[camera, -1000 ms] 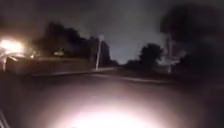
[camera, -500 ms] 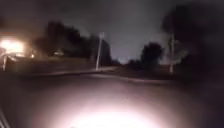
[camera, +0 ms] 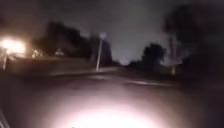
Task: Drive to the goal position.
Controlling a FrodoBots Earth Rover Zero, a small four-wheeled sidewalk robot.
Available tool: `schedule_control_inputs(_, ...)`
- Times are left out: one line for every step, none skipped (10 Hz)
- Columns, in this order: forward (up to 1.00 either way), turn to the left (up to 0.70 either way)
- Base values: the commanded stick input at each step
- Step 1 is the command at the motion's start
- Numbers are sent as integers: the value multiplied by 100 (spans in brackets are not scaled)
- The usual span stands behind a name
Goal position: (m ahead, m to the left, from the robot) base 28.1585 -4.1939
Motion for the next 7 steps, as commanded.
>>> schedule_control_inputs(70, -35)
schedule_control_inputs(70, -11)
schedule_control_inputs(70, 0)
schedule_control_inputs(70, 0)
schedule_control_inputs(70, 0)
schedule_control_inputs(70, 0)
schedule_control_inputs(70, 0)
